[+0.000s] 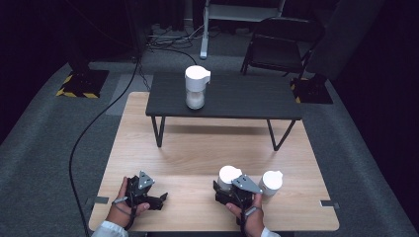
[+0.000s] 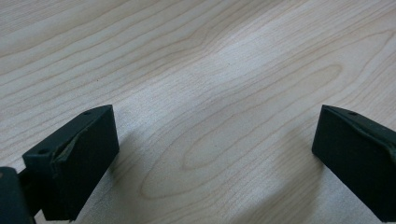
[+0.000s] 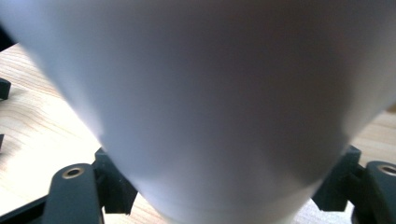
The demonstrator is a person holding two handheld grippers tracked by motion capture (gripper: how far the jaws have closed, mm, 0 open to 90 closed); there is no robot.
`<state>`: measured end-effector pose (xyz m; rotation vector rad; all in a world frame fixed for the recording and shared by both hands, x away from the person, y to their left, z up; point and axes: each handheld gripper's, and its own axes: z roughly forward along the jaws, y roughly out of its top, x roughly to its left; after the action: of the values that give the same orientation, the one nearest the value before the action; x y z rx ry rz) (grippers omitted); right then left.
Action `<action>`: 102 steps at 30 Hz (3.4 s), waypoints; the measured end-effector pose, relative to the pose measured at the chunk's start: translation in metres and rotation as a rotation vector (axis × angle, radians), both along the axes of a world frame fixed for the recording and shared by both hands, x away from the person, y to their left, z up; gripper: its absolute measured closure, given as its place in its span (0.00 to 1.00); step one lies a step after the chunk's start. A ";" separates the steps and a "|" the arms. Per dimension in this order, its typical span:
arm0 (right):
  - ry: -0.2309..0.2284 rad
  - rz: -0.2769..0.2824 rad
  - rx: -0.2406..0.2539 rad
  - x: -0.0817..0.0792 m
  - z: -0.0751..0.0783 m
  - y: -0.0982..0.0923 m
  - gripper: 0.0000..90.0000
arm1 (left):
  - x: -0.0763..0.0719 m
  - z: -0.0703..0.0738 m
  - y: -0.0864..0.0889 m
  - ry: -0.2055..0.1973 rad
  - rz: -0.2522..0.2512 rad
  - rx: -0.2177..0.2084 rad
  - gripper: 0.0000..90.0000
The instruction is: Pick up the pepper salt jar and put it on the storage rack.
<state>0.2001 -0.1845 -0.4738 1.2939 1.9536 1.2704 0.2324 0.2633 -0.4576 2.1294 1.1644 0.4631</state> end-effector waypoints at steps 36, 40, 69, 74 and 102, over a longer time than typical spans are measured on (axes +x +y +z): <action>-0.150 0.085 -0.048 -0.022 0.030 -0.006 0.33 | 0.000 0.000 0.000 -0.001 -0.008 0.000 0.00; -0.154 0.101 -0.032 -0.025 0.045 -0.011 0.33 | 0.000 0.000 0.000 0.000 -0.008 0.000 0.00; -0.176 0.119 -0.005 0.008 0.136 -0.029 0.33 | 0.000 0.000 0.001 0.000 -0.009 0.000 0.00; -0.186 0.105 -0.014 0.017 0.146 -0.031 0.33 | 0.001 0.000 0.001 0.000 -0.009 -0.001 0.00; -0.259 0.064 -0.007 0.068 0.181 -0.032 0.33 | 0.001 0.000 0.001 0.001 -0.009 -0.001 0.00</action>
<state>0.2676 -0.2167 -0.2928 1.0130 1.8258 1.3854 0.2331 0.2640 -0.4576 2.1335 1.1545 0.4571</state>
